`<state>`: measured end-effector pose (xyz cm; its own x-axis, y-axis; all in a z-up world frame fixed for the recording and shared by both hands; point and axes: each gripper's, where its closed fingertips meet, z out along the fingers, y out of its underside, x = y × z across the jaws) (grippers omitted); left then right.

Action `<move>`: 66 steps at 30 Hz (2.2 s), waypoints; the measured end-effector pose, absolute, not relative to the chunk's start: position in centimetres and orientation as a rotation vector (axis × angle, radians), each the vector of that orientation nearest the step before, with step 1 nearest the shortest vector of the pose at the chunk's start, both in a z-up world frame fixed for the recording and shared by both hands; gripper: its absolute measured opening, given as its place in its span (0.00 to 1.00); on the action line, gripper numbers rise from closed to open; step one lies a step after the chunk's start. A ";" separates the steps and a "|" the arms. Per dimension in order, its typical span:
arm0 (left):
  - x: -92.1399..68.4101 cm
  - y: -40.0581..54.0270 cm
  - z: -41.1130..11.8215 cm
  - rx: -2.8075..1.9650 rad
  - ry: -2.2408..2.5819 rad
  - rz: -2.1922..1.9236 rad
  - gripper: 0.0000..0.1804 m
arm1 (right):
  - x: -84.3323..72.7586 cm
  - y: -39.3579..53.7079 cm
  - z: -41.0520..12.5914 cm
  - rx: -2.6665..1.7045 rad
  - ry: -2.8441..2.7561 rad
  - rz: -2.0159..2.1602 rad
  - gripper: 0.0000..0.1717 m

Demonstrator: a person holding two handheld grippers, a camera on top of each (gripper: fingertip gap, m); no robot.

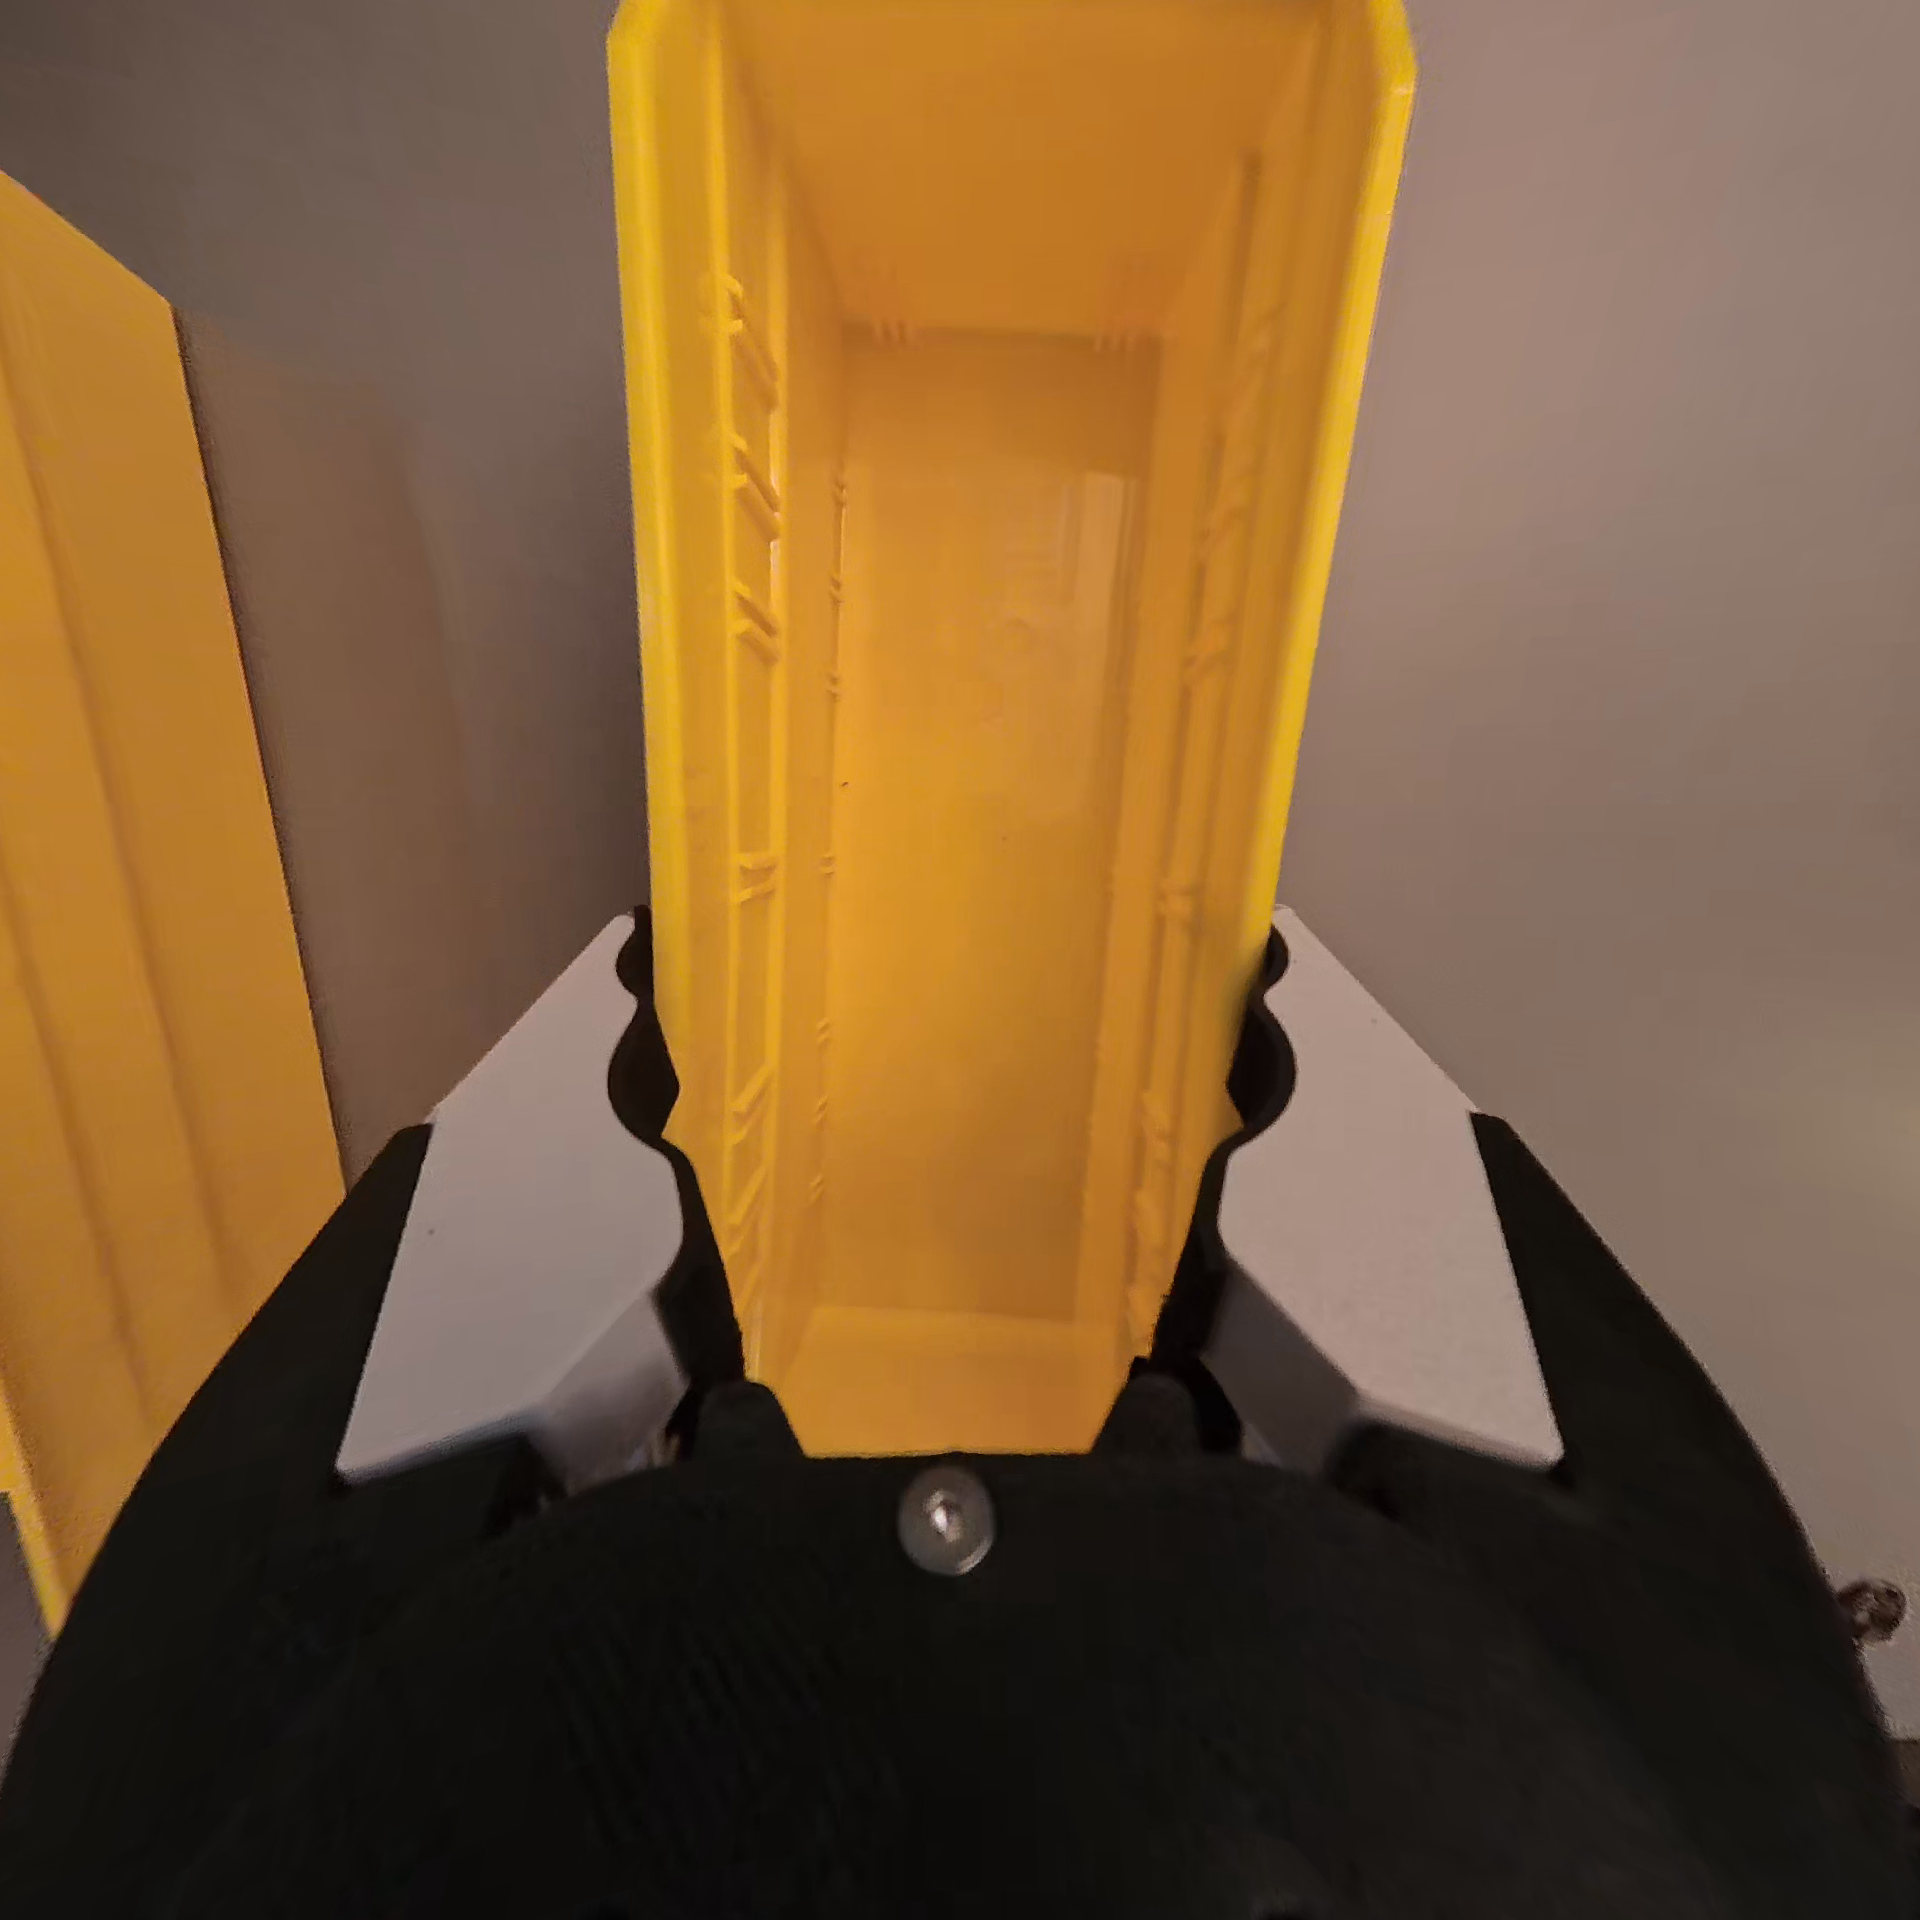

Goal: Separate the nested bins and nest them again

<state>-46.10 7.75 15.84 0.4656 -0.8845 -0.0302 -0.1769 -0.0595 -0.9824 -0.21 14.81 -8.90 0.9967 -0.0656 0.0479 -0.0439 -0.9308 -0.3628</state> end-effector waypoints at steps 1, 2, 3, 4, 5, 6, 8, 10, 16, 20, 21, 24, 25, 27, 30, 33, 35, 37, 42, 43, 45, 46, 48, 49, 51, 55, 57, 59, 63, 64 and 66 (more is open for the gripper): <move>-46.1 7.8 15.8 -1.549 0.960 -0.752 0.37 | -0.3 15.0 -9.2 -2.767 0.077 -0.077 0.65; -46.1 7.8 15.7 -1.552 0.960 -0.749 0.37 | -0.5 15.1 -9.4 -2.761 0.072 -0.066 0.65; -46.1 7.8 15.7 -1.554 0.959 -0.747 0.37 | -0.7 15.2 -9.6 -2.760 0.066 -0.057 0.65; -46.1 7.8 15.7 -1.554 0.958 -0.744 0.37 | -0.7 15.4 -9.6 -2.754 0.061 -0.056 0.66; -46.1 7.9 15.7 -1.555 0.959 -0.742 0.37 | -0.7 15.5 -9.6 -2.747 0.057 -0.058 0.66; -46.1 7.9 15.6 -1.557 0.958 -0.743 0.37 | -0.7 15.5 -9.7 -2.750 0.062 -0.057 0.68; -46.2 8.0 15.7 -1.561 0.949 -0.745 0.38 | -0.7 15.4 -9.8 -2.752 0.090 -0.038 0.72; -46.5 8.2 15.8 -1.562 0.931 -0.749 0.39 | -0.6 15.3 -9.9 -2.756 0.108 -0.025 0.74; -47.4 8.3 16.1 -1.555 0.897 -0.759 0.40 | -0.9 15.7 -5.9 -2.608 0.009 -0.153 0.72; -47.9 8.3 16.4 -1.547 0.882 -0.765 0.40 | -8.5 16.0 -0.6 -2.420 -0.156 -0.013 0.66; -47.9 8.4 16.3 -1.549 0.879 -0.764 0.40 | -11.1 15.8 -0.3 -2.413 -0.188 0.066 0.62; -47.9 8.5 16.2 -1.561 0.877 -0.760 0.40 | -17.4 15.0 -1.9 -2.523 -0.182 0.315 0.63; -47.9 8.5 16.0 -1.566 0.880 -0.756 0.40 | -18.9 15.0 -2.6 -2.556 -0.163 0.373 0.67; -47.8 8.4 15.9 -1.572 0.888 -0.751 0.40 | -20.5 15.3 -4.2 -2.624 -0.156 0.365 0.77; -47.8 8.0 16.0 -1.561 0.900 -0.751 0.40 | -21.6 15.8 -6.3 -2.700 -0.210 0.226 0.84; -47.8 7.8 16.3 -1.544 0.903 -0.767 0.40 | -22.3 15.7 -7.9 -2.793 -0.233 0.126 0.87; -47.8 7.9 16.2 -1.549 0.902 -0.770 0.40 | -22.3 15.5 -9.1 -2.860 -0.230 0.073 0.87; -47.9 8.1 15.9 -1.563 0.902 -0.767 0.40 | -21.9 15.1 -10.2 -2.928 -0.224 0.014 0.87; -47.8 7.9 16.1 -1.552 0.907 -0.767 0.40 | -22.0 14.9 -10.7 -2.994 -0.154 0.072 0.76; -47.7 7.7 16.2 -1.545 0.911 -0.773 0.40 | -21.9 14.9 -10.6 -2.997 -0.154 0.073 0.74; -47.6 7.6 16.2 -1.542 0.919 -0.775 0.40 | -21.7 14.9 -10.4 -3.003 -0.149 0.076 0.71; -47.6 7.6 16.1 -1.545 0.923 -0.772 0.40 | -21.6 14.8 -10.4 -3.009 -0.154 0.075 0.70; -47.5 7.6 16.0 -1.548 0.926 -0.769 0.40 | -21.5 14.8 -10.2 -3.006 -0.158 0.089 0.68; -47.5 7.5 16.1 -1.547 0.927 -0.769 0.40 | -21.5 14.7 -10.0 -3.007 -0.156 0.107 0.68; -47.5 7.5 16.1 -1.543 0.926 -0.770 0.40 | -21.7 14.9 -9.3 -2.991 -0.150 0.166 0.67; -47.5 7.6 16.1 -1.548 0.924 -0.767 0.39 | -21.6 14.7 -7.4 -2.975 -0.148 0.284 0.66; -47.4 7.7 16.0 -1.550 0.924 -0.766 0.39 | -21.1 14.4 -6.5 -2.981 -0.148 0.321 0.65; -47.4 7.7 16.0 -1.553 0.924 -0.765 0.39 | -20.4 14.0 -5.8 -2.994 -0.161 0.336 0.66; -47.3 7.8 15.9 -1.556 0.925 -0.762 0.39 | -18.6 13.7 -6.6 -3.006 -0.156 0.244 0.67; -47.3 7.8 15.9 -1.557 0.925 -0.761 0.39 | -18.2 13.6 -7.0 -3.009 -0.172 0.204 0.67; -47.3 7.8 15.9 -1.557 0.924 -0.760 0.39 | -17.9 13.6 -7.5 -3.002 -0.206 0.163 0.66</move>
